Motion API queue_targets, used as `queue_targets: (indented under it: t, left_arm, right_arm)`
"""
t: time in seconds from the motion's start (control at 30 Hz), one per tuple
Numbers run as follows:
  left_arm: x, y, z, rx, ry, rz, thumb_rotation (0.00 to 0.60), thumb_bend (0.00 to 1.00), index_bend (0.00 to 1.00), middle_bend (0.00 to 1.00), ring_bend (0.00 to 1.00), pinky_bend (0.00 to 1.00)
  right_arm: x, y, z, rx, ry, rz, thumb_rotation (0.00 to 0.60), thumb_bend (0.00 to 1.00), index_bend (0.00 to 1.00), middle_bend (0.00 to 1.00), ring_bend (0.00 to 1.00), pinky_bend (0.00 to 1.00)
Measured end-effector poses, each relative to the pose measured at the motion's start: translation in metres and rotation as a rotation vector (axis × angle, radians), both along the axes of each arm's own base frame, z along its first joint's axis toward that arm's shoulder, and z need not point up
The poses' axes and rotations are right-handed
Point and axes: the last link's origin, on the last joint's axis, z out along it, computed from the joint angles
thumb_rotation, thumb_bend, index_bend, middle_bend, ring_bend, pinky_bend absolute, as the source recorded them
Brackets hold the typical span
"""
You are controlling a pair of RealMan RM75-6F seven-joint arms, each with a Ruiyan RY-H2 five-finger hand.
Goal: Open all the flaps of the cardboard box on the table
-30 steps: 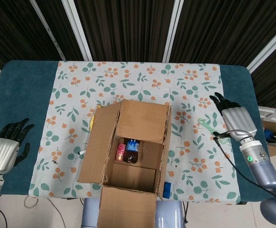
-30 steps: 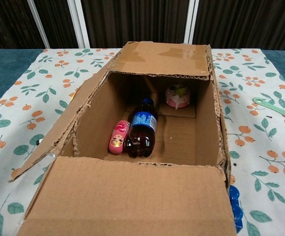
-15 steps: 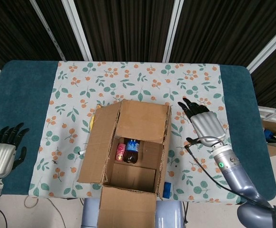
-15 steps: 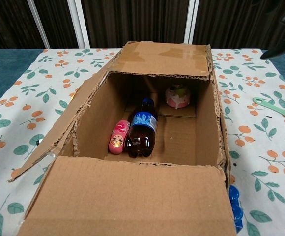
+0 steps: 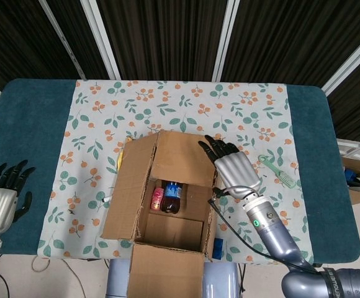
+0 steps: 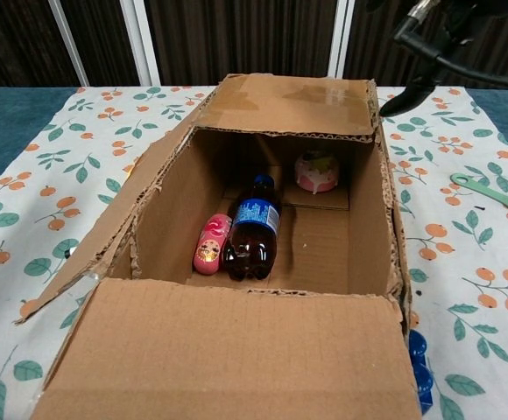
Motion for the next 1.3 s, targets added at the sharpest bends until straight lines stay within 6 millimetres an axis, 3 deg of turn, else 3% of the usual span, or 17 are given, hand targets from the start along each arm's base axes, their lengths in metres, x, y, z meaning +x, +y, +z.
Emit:
queue_targets:
  t: [0.37,0.97,1.3]
  left_arm:
    - [-0.001,0.001,0.003,0.003,0.008,0.022,0.600,0.51,0.18,0.09,0.14,0.08]
    - [-0.001,0.001,0.006,0.014,-0.010,0.023,0.600,0.51,0.18,0.09,0.14,0.08]
    - [-0.001,0.001,0.008,0.028,-0.018,0.019,0.600,0.51,0.18,0.09,0.14,0.08]
  right_arm:
    - [0.020,-0.002,-0.040,-0.007,-0.011,0.003,0.600,0.04,0.00,0.00,0.08,0.20]
    - [0.018,-0.002,-0.074,-0.116,0.065,0.041,0.600,0.04,0.00,0.00,0.08,0.20]
    - [0.014,-0.008,-0.076,-0.161,0.091,0.047,0.600,0.22,0.00,0.00,0.08,0.20]
